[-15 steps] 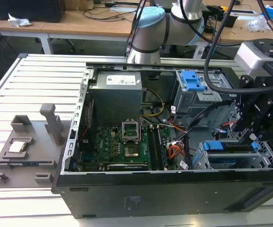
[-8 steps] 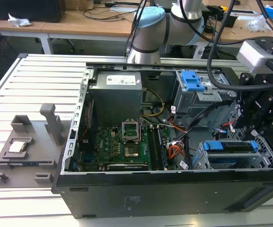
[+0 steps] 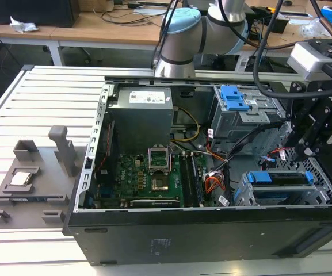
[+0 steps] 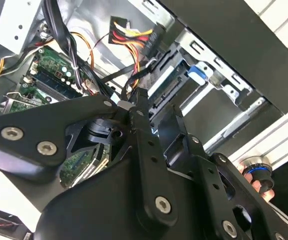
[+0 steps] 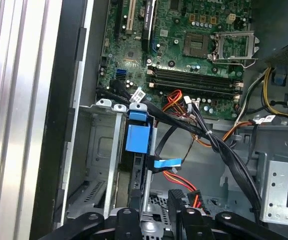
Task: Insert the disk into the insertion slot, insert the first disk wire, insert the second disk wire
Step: 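Insert the first disk wire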
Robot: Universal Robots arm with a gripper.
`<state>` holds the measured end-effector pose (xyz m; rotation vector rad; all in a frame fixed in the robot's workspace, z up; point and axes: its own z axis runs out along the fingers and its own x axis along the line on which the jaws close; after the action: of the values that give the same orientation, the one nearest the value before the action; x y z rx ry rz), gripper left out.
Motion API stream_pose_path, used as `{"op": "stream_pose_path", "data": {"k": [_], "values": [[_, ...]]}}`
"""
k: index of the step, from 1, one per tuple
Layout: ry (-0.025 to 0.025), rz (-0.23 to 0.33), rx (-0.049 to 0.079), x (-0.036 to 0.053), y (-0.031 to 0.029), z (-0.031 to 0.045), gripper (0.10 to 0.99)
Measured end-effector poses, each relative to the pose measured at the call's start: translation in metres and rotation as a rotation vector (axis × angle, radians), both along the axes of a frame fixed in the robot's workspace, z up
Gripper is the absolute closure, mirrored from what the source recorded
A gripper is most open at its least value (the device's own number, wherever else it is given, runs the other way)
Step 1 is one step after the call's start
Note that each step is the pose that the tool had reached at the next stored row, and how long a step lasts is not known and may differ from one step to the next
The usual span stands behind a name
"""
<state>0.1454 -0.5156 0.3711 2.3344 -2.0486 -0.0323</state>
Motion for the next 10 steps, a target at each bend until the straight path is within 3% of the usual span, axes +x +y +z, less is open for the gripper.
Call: {"op": "stream_pose_path", "data": {"k": [5, 10], "values": [[0.0, 0.019, 0.0, 0.0036, 0.0084, -0.0002, 0.725], [0.0001, 0.037, -0.001, 0.0068, 0.0109, -0.001, 0.725]]}}
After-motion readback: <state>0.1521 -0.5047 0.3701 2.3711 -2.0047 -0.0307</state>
